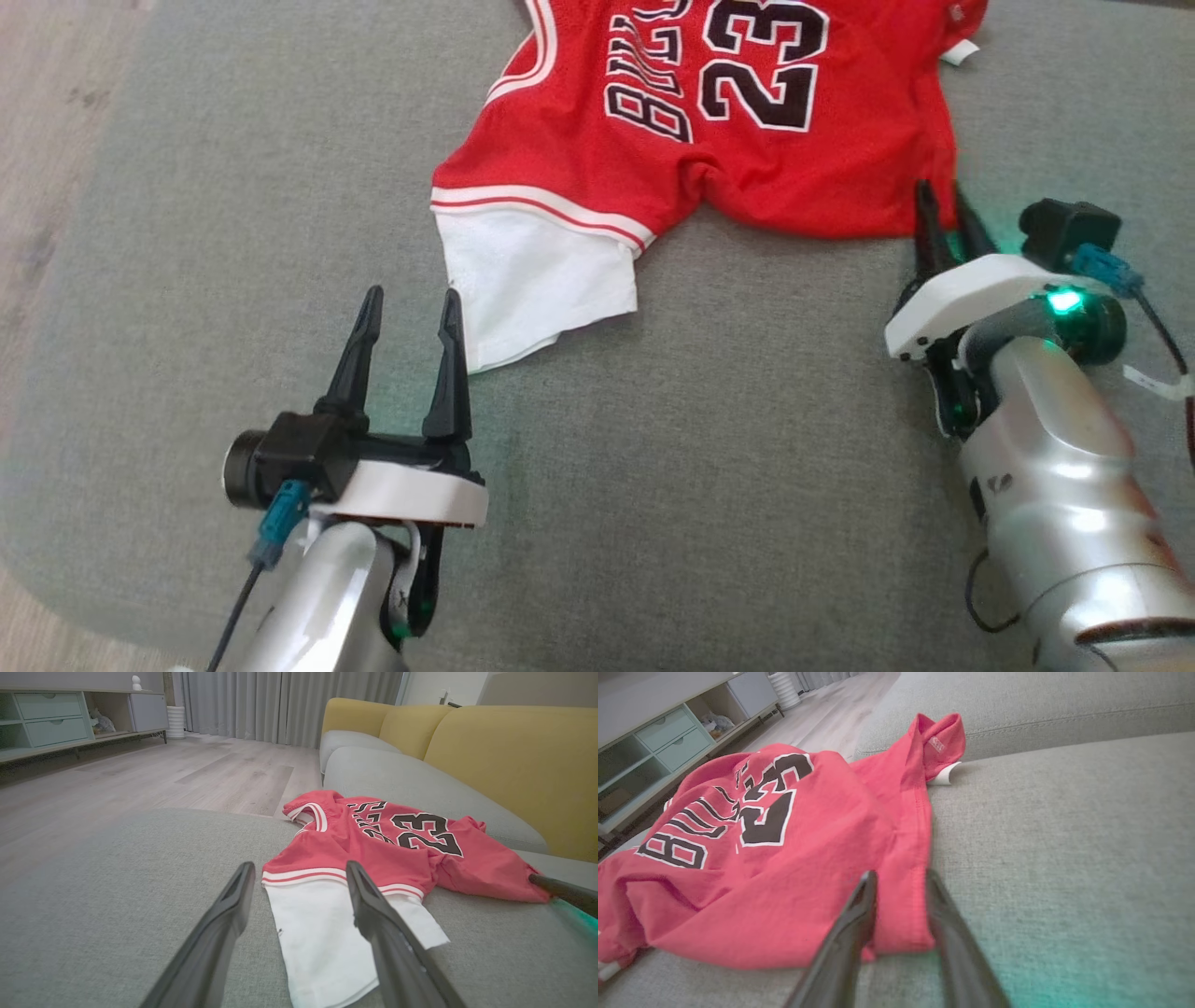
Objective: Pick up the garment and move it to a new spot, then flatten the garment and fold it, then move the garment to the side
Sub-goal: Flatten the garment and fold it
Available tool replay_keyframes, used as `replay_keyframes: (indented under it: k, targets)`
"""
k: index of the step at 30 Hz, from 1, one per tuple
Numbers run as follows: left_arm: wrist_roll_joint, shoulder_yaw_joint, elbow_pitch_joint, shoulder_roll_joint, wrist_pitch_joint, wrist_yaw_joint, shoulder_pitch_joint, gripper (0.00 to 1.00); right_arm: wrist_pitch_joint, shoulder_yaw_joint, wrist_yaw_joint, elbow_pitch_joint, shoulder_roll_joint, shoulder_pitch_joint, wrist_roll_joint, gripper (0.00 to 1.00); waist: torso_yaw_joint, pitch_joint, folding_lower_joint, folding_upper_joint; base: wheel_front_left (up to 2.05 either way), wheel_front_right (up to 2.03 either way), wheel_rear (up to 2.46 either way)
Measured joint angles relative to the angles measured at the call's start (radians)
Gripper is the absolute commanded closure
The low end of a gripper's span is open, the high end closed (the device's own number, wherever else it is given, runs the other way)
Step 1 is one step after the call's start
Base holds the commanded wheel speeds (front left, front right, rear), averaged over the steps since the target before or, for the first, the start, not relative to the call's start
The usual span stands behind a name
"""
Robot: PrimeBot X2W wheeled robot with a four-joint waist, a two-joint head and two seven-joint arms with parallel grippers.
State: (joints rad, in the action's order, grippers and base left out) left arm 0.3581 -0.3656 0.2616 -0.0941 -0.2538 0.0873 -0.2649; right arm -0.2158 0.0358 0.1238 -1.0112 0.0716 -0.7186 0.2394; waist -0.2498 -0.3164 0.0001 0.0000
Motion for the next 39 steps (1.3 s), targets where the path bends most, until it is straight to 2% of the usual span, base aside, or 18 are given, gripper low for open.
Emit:
replay_keyframes:
  k: [5,11,12,18,24,32,39]
  targets:
    - [-0.009,0.02,0.012,0.006,0.0,-0.01,0.0,0.0,-0.031,0.021,0.0,0.037,-0.002,0.01,0.008,1.0,0.031,0.011,0.0,0.0,0.0,0.0,0.0]
    - [-0.022,0.051,0.013,0.007,0.0,-0.019,0.008,0.0,-0.035,-0.014,0.0,0.334,-0.005,0.13,0.023,1.0,0.086,0.041,-0.0001,0.0,0.0,0.0,0.0]
    - [-0.022,0.051,0.013,0.007,0.0,-0.019,0.008,0.0,-0.035,-0.014,0.0,0.334,-0.005,0.13,0.023,1.0,0.086,0.041,-0.0001,0.0,0.0,0.0,0.0]
    - [-0.041,0.052,0.018,0.006,0.0,-0.027,0.034,0.0,-0.035,-0.067,0.0,0.573,-0.009,0.325,0.013,1.0,0.14,0.086,-0.0002,0.0,0.0,0.0,0.0]
    - [-0.042,0.053,0.018,0.007,0.0,-0.026,0.047,0.0,-0.035,-0.114,0.0,0.743,-0.016,0.426,-0.027,1.0,0.164,0.122,-0.0002,0.0,0.0,0.0,0.0]
    - [-0.042,0.052,0.019,0.009,0.0,-0.036,0.066,0.0,0.031,-0.119,0.0,0.801,-0.018,0.469,-0.086,1.0,0.138,0.112,-0.0002,0.0,0.0,0.0,0.0]
    - [-0.042,0.044,0.029,0.017,0.0,-0.045,0.061,0.0,0.067,-0.115,0.0,0.687,-0.018,0.334,-0.126,1.0,0.097,0.083,0.0,0.0,0.0,0.0,0.0]
